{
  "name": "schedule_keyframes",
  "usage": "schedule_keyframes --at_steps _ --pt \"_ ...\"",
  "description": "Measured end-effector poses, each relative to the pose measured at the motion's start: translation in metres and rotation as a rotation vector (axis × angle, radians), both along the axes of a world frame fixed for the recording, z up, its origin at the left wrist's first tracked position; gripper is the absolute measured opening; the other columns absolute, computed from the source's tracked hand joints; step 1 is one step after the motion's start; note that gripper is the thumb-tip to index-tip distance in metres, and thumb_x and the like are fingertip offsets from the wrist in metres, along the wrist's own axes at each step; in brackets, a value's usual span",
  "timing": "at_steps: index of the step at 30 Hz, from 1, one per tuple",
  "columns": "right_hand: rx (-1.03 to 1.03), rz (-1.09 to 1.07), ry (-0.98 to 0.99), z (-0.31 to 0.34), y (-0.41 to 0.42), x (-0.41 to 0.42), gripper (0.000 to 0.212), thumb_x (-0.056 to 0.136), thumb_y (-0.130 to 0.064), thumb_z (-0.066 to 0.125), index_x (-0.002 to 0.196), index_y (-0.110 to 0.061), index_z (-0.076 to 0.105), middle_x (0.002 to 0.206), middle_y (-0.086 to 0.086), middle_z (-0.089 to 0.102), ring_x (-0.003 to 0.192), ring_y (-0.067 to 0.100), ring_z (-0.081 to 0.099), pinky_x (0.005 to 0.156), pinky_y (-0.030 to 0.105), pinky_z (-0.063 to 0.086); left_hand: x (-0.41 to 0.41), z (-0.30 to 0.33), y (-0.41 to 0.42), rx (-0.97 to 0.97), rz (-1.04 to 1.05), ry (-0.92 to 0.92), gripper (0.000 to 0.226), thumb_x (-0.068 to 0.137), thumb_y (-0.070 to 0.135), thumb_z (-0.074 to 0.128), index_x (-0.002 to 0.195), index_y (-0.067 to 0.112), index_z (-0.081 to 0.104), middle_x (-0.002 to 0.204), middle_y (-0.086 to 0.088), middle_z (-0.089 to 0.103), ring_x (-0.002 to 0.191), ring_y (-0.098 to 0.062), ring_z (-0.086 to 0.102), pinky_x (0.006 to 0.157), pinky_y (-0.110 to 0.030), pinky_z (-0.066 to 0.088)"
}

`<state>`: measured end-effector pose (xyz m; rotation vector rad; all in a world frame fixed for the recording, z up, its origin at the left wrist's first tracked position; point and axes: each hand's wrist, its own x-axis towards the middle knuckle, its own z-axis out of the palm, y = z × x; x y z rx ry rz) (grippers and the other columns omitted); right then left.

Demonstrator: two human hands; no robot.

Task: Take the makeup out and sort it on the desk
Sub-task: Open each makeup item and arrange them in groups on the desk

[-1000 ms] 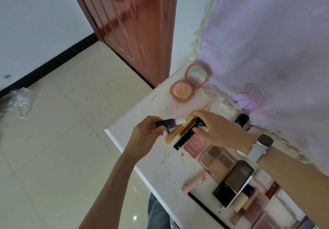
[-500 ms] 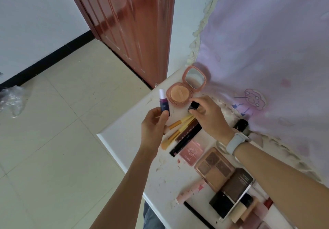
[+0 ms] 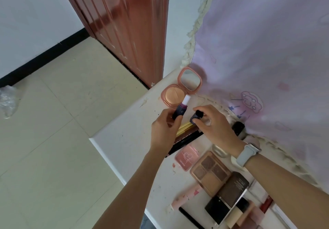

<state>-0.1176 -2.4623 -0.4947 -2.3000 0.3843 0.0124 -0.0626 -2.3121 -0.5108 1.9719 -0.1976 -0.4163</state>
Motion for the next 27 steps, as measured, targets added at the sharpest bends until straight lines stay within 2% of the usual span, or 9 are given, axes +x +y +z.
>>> schedule_keyframes --at_steps 6,8,10,13,16,17,19,22,27 --pt "0.064 -0.039 0.061 0.0 -0.002 0.0 0.03 0.088 -0.013 0.059 0.117 -0.016 0.056 0.108 0.001 0.055 0.099 0.017 0.055 0.087 0.03 0.047 -0.014 -0.005 -0.001 -0.011 0.06 0.065 0.015 0.089 0.026 0.057 0.098 0.035 0.049 0.082 0.03 0.053 0.071 0.014 0.057 0.061 -0.005 0.048" --pt "0.06 -0.048 0.05 0.0 -0.004 -0.002 0.03 0.087 -0.012 0.059 0.117 -0.015 0.057 0.106 -0.002 0.055 0.098 0.015 0.054 0.087 0.027 0.044 -0.015 -0.004 -0.003 -0.013 0.052 0.066 0.021 0.09 0.024 0.057 0.102 0.038 0.049 0.081 0.032 0.053 0.074 0.015 0.056 0.067 -0.009 0.051" --pt "0.043 -0.084 0.025 -0.001 -0.006 -0.001 0.03 0.086 -0.011 0.06 0.116 -0.014 0.057 0.104 -0.003 0.054 0.097 0.013 0.051 0.084 0.017 0.036 -0.011 -0.003 -0.007 -0.034 0.052 0.065 0.028 0.091 0.02 0.055 0.112 0.039 0.05 0.084 0.03 0.055 0.078 0.013 0.057 0.068 -0.005 0.047" --pt "0.073 -0.16 0.015 -0.003 -0.01 0.005 0.033 0.086 -0.012 0.06 0.119 -0.014 0.055 0.106 -0.006 0.051 0.097 0.008 0.048 0.083 0.015 0.033 -0.005 -0.001 -0.018 -0.025 0.035 0.068 0.027 0.091 0.017 0.054 0.117 0.022 0.058 0.093 0.013 0.061 0.083 -0.004 0.06 0.072 -0.012 0.049" --pt "0.076 -0.202 -0.009 -0.006 -0.014 0.01 0.03 0.085 -0.01 0.061 0.115 -0.013 0.056 0.103 -0.007 0.051 0.094 0.007 0.048 0.079 0.007 0.033 -0.002 0.003 -0.03 -0.025 0.001 -0.002 0.025 0.087 0.013 0.06 0.112 0.014 0.06 0.102 0.004 0.059 0.086 -0.009 0.06 0.069 -0.006 0.047" --pt "0.07 -0.201 -0.018 -0.007 -0.015 0.01 0.028 0.085 -0.009 0.062 0.112 -0.012 0.057 0.101 -0.006 0.051 0.092 0.007 0.048 0.079 0.008 0.034 -0.001 0.004 -0.034 -0.017 -0.012 -0.045 0.026 0.086 0.011 0.062 0.111 0.011 0.061 0.105 0.002 0.055 0.085 -0.009 0.059 0.068 -0.006 0.047" --pt "0.05 -0.191 -0.044 -0.007 -0.017 0.011 0.027 0.083 -0.006 0.063 0.109 -0.012 0.059 0.099 -0.003 0.053 0.089 0.008 0.05 0.077 0.014 0.037 0.002 0.006 -0.041 0.024 -0.048 -0.116 0.025 0.085 0.011 0.063 0.11 0.008 0.062 0.104 -0.001 0.055 0.08 -0.009 0.057 0.068 -0.013 0.049" --pt "0.016 -0.172 -0.083 -0.008 -0.022 0.011 0.027 0.081 -0.003 0.064 0.107 -0.011 0.061 0.096 -0.002 0.051 0.085 0.009 0.05 0.074 0.011 0.036 0.005 0.007 -0.05 0.135 -0.093 -0.161 0.021 0.087 0.018 0.062 0.106 0.012 0.062 0.1 -0.002 0.063 0.075 -0.016 0.059 0.067 -0.026 0.048" --pt "0.007 -0.171 -0.058 -0.01 -0.027 0.013 0.034 0.083 -0.001 0.061 0.116 -0.007 0.056 0.103 -0.003 0.049 0.093 0.012 0.049 0.078 0.01 0.032 0.003 0.006 -0.06 0.271 -0.067 -0.164 0.014 0.09 0.026 0.056 0.098 0.015 0.061 0.085 -0.001 0.067 0.076 -0.024 0.058 0.064 -0.038 0.048"
